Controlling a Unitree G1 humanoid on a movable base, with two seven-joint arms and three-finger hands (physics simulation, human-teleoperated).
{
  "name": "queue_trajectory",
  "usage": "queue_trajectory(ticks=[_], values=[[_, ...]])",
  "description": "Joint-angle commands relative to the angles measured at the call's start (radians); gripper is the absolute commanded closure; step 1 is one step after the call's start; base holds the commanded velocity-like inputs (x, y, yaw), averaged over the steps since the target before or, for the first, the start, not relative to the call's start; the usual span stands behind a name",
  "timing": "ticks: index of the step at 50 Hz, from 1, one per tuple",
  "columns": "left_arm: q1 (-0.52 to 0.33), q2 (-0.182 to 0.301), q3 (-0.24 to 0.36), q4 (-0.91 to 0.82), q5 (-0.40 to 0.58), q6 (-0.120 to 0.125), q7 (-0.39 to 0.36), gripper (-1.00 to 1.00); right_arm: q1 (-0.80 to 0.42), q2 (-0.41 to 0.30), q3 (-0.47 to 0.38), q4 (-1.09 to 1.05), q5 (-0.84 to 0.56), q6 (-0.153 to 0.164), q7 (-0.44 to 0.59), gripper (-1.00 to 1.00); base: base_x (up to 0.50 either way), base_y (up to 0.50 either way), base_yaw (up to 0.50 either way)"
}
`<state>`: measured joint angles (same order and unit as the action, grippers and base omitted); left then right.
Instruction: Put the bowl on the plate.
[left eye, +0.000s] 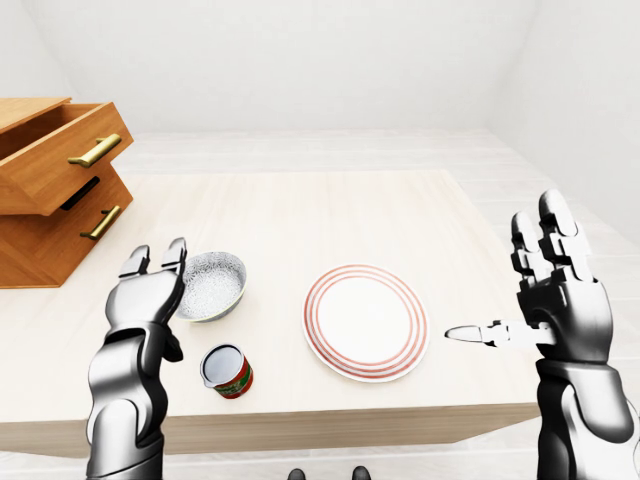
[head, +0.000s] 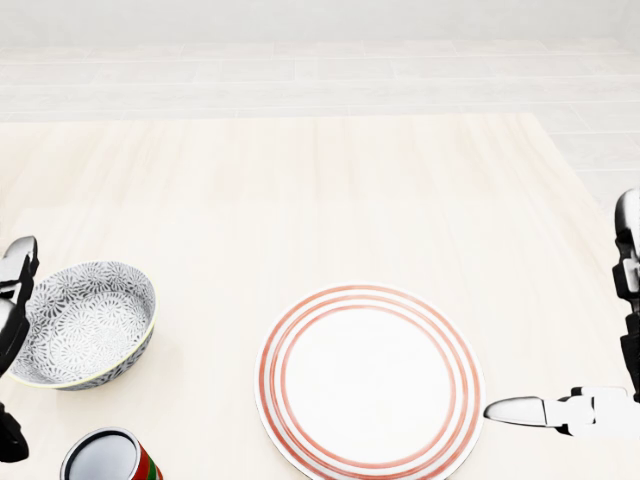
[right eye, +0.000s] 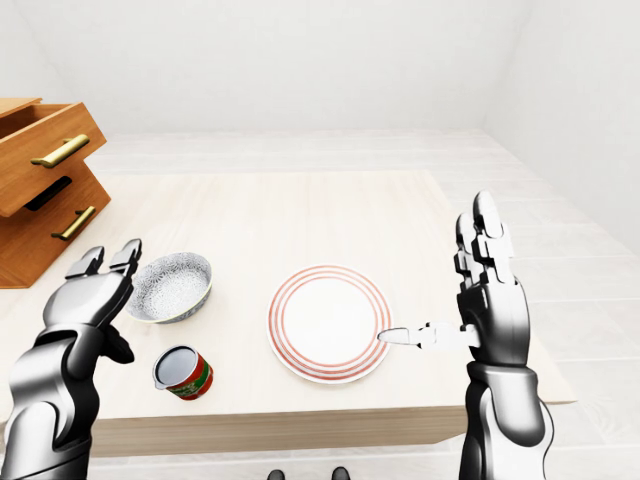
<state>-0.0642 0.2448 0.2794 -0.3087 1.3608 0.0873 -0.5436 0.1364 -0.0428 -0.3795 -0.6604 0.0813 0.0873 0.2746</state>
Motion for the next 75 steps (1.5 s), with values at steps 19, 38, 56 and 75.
queue_trajectory(ticks=[19,38,56,75], values=[[-0.034,-0.001,-0.089,0.141,0.071,0.000,0.105,-1.00,0.009,0.003,-0.002,0.021,-0.005,0.000,0.009,-1.00,0.00,0.00,0.00],[-0.053,-0.005,-0.118,0.204,0.077,0.000,0.140,-1.00,0.007,0.001,0.012,0.057,-0.029,0.000,0.011,-1.00,0.00,0.00,0.00],[-0.028,-0.008,-0.133,0.236,0.087,0.000,0.183,-1.00,0.015,0.004,0.023,0.058,-0.051,0.000,0.009,-1.00,0.00,0.00,0.00],[-0.043,-0.011,-0.155,0.288,0.096,0.000,0.214,-1.00,0.014,0.003,0.024,0.053,-0.054,0.000,0.015,-1.00,0.00,0.00,0.00]])
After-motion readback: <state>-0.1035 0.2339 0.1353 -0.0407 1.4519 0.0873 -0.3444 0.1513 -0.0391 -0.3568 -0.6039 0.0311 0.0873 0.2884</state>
